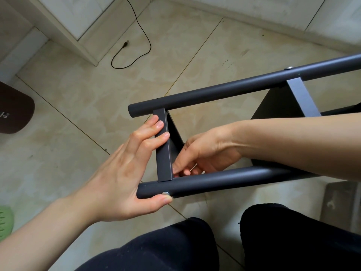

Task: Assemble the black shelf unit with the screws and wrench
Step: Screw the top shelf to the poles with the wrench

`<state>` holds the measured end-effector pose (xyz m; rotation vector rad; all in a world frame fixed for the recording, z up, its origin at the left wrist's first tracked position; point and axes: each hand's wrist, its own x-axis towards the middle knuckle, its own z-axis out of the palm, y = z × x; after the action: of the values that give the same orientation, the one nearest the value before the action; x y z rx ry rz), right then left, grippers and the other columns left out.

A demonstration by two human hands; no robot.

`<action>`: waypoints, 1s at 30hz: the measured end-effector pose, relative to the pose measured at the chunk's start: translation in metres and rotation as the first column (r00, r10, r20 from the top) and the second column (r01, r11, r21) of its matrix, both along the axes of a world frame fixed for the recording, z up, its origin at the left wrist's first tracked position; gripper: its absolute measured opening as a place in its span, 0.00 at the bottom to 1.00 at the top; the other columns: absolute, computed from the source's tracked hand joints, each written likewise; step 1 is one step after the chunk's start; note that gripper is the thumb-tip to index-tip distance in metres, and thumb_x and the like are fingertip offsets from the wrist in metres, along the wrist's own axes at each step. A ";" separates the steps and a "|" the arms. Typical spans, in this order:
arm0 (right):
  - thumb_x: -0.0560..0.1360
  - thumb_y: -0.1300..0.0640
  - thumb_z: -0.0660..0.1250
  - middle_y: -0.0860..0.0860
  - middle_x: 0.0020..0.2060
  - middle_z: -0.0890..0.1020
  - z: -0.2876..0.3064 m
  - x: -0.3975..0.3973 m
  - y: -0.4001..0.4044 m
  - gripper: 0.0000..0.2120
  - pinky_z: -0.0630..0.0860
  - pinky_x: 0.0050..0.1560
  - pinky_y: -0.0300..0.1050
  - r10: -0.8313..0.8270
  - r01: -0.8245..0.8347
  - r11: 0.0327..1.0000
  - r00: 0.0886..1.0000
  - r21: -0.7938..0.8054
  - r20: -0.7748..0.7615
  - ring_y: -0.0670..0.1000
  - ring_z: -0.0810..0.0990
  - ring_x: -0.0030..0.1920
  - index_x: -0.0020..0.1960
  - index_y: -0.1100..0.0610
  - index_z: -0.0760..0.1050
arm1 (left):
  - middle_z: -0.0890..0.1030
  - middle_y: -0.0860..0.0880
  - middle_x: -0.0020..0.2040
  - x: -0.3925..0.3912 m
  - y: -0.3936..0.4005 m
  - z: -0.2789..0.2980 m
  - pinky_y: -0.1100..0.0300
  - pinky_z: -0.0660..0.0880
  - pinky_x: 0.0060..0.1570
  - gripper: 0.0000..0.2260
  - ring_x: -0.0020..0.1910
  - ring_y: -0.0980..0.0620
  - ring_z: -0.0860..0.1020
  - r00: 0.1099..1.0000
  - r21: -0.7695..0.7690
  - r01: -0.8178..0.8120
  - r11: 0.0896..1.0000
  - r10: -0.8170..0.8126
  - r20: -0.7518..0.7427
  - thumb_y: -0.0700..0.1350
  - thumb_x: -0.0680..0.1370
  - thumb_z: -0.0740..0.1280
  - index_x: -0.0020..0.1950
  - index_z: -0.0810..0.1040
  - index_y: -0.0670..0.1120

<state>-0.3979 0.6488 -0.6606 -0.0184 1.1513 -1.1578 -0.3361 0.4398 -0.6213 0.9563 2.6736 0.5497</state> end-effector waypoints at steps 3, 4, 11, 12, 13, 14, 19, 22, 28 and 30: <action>0.79 0.62 0.64 0.50 0.28 0.78 -0.001 0.004 -0.004 0.10 0.76 0.31 0.35 -0.053 0.053 0.999 0.999 -0.009 -0.004 0.44 0.76 0.26 0.39 0.59 0.77 | 0.59 0.44 0.79 0.000 0.000 0.000 0.57 0.54 0.78 0.42 0.82 0.48 0.50 1.000 -0.001 -0.003 1.000 0.003 0.004 0.63 0.72 0.68 0.78 0.61 0.41; 0.80 0.61 0.63 0.50 0.28 0.78 -0.001 0.004 -0.005 0.09 0.76 0.31 0.35 -0.056 0.056 0.998 0.998 -0.013 -0.008 0.44 0.77 0.27 0.41 0.59 0.77 | 0.59 0.44 0.79 0.000 -0.001 0.000 0.57 0.54 0.78 0.42 0.82 0.48 0.50 1.000 0.000 -0.002 1.000 0.002 0.004 0.63 0.72 0.68 0.78 0.61 0.41; 0.79 0.60 0.64 0.49 0.26 0.76 0.001 0.001 -0.002 0.11 0.74 0.28 0.34 -0.013 0.013 1.000 1.000 0.006 -0.011 0.44 0.75 0.25 0.39 0.59 0.76 | 0.59 0.45 0.79 0.000 -0.001 -0.002 0.53 0.57 0.76 0.42 0.82 0.47 0.51 1.000 0.004 -0.008 1.000 0.008 -0.003 0.64 0.72 0.68 0.78 0.60 0.44; 0.80 0.60 0.64 0.48 0.25 0.76 0.000 0.002 -0.003 0.11 0.74 0.28 0.34 -0.015 0.015 1.000 0.999 0.000 -0.031 0.43 0.75 0.24 0.38 0.59 0.76 | 0.59 0.45 0.79 0.000 -0.001 -0.002 0.53 0.57 0.76 0.42 0.82 0.47 0.51 1.000 0.003 -0.009 1.000 0.009 -0.003 0.64 0.72 0.68 0.78 0.60 0.44; 0.80 0.60 0.64 0.48 0.26 0.76 0.000 0.004 -0.005 0.11 0.74 0.29 0.34 -0.018 0.018 1.000 0.999 -0.006 -0.049 0.43 0.75 0.25 0.39 0.59 0.75 | 0.59 0.45 0.79 0.000 -0.001 -0.002 0.53 0.57 0.77 0.42 0.82 0.47 0.51 1.000 0.003 -0.008 1.000 0.008 -0.002 0.63 0.71 0.68 0.78 0.60 0.44; 0.80 0.60 0.64 0.48 0.26 0.76 -0.001 0.005 -0.006 0.11 0.75 0.31 0.35 -0.025 0.024 1.000 0.997 -0.015 -0.066 0.44 0.75 0.26 0.39 0.59 0.75 | 0.59 0.45 0.79 0.000 -0.001 -0.002 0.53 0.57 0.77 0.42 0.82 0.47 0.51 1.000 0.002 -0.008 1.000 0.008 -0.003 0.63 0.71 0.68 0.78 0.60 0.43; 0.79 0.62 0.65 0.51 0.31 0.76 0.002 0.002 0.000 0.09 0.76 0.33 0.36 -0.058 0.056 0.997 0.997 -0.055 -0.043 0.46 0.75 0.30 0.40 0.60 0.77 | 0.58 0.46 0.79 -0.001 -0.001 -0.002 0.55 0.55 0.77 0.42 0.82 0.48 0.51 1.000 0.012 -0.011 1.000 0.011 0.000 0.64 0.71 0.68 0.78 0.60 0.45; 0.77 0.62 0.68 0.52 0.31 0.76 0.003 0.000 0.004 0.05 0.75 0.32 0.35 -0.033 0.031 0.999 0.997 -0.030 -0.064 0.46 0.75 0.30 0.43 0.61 0.77 | 0.58 0.47 0.79 -0.002 0.000 -0.002 0.55 0.56 0.77 0.42 0.82 0.48 0.50 1.000 0.012 -0.015 1.000 0.015 -0.003 0.64 0.71 0.68 0.78 0.59 0.46; 0.80 0.61 0.64 0.50 0.29 0.76 -0.001 0.006 -0.005 0.14 0.75 0.30 0.35 -0.064 0.060 0.997 0.995 -0.046 -0.078 0.44 0.75 0.27 0.36 0.59 0.77 | 0.58 0.46 0.79 -0.001 0.000 -0.002 0.56 0.55 0.77 0.42 0.82 0.48 0.51 1.000 0.007 -0.014 1.000 0.014 -0.010 0.64 0.71 0.69 0.78 0.60 0.46; 0.80 0.61 0.64 0.50 0.28 0.77 0.000 0.003 -0.003 0.17 0.75 0.31 0.35 -0.055 0.052 0.998 0.996 -0.042 -0.064 0.45 0.75 0.28 0.33 0.58 0.79 | 0.58 0.47 0.79 -0.001 -0.001 -0.002 0.56 0.55 0.77 0.42 0.82 0.48 0.51 1.000 0.013 -0.017 1.000 0.017 -0.009 0.64 0.70 0.69 0.78 0.60 0.46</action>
<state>-0.3945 0.6459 -0.6602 -0.0565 1.1917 -1.2355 -0.3373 0.4393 -0.6230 0.9422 2.6922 0.5676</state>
